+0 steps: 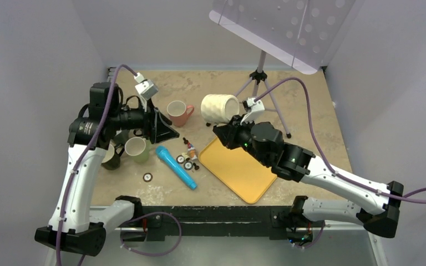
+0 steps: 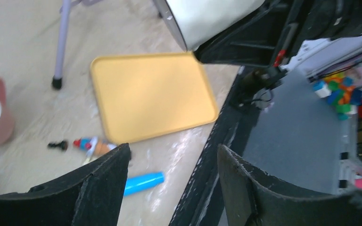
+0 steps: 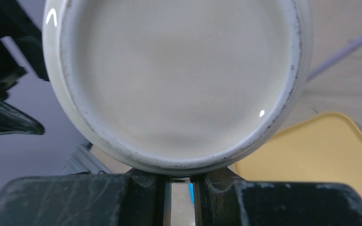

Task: Turn the mug right side up

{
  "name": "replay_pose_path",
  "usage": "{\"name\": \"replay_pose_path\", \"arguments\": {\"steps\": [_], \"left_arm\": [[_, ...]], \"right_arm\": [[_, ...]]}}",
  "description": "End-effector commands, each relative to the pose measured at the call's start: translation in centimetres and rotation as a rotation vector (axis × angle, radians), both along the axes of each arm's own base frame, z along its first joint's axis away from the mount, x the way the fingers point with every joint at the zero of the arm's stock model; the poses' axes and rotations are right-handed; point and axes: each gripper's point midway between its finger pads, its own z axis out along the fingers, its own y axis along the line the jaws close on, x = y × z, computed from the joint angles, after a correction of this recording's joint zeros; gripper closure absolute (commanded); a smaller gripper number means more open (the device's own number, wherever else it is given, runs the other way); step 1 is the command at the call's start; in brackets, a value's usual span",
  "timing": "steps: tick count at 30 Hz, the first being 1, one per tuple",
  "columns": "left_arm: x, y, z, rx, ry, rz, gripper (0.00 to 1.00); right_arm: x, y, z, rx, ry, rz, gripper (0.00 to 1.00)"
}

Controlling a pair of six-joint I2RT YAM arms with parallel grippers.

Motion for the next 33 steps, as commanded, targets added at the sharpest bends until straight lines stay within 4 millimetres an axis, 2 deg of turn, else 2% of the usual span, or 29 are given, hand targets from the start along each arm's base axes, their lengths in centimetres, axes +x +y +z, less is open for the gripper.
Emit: {"name": "replay_pose_path", "arguments": {"steps": [1,5,7,12,20,23,24,26,27,28,30,31,32,33], "left_arm": [[-1.6,-3.9,8.3,-0.294,-0.005,-0.133,0.28],[-2.0,-5.4,10.1,-0.345,0.021,-0.199,0.3],[-1.8,-5.5,10.6,-0.351,0.008,-0.204,0.33],[-1.9,-5.3,11.9,-0.357,-0.085,-0.193,0.37],[-1.5,-5.5,12.2,-0.366,-0.093,-0.207,0.46],[-1.8,-5.8,12.5,-0.4,-0.043,-0.233,0.58],[-1.8,-5.9,12.5,-0.413,-0.026,-0.238,0.65],[-1.8,-6.0,12.6,-0.425,-0.015,-0.247,0.92],[-1.7,-5.9,12.4,-0.419,-0.016,-0.237,1.0],[-1.4,-5.8,12.0,-0.4,-0.033,-0.214,1.0],[-0.7,-5.1,10.6,-0.312,-0.083,-0.14,1.0],[0.0,-4.4,9.4,-0.242,-0.104,-0.077,1.0],[0.8,-3.3,7.9,-0.148,-0.139,-0.015,1.0],[1.6,-1.8,6.0,-0.035,-0.153,0.059,1.0]], "right_arm": [[-2.1,1.8,12.8,0.328,-0.284,0.177,1.0],[-3.1,2.5,15.7,0.39,-0.327,0.245,1.0],[-3.5,3.1,16.2,0.397,-0.332,0.281,1.0],[-3.9,4.2,16.7,0.408,-0.343,0.332,1.0],[-3.9,6.4,15.9,0.383,-0.318,0.391,1.0],[-4.0,7.4,15.6,0.375,-0.313,0.424,1.0],[-3.8,7.8,15.4,0.37,-0.309,0.425,1.0],[-4.0,8.8,14.4,0.348,-0.288,0.463,1.0],[-3.8,9.2,13.6,0.33,-0.272,0.467,1.0],[-3.3,9.4,12.8,0.307,-0.255,0.451,1.0],[-2.5,9.6,11.2,0.253,-0.214,0.418,0.74],[-1.9,9.5,10.2,0.221,-0.187,0.391,0.57],[-1.5,9.3,9.1,0.19,-0.159,0.358,0.45],[-1.0,8.9,7.8,0.152,-0.129,0.322,0.36]]}}
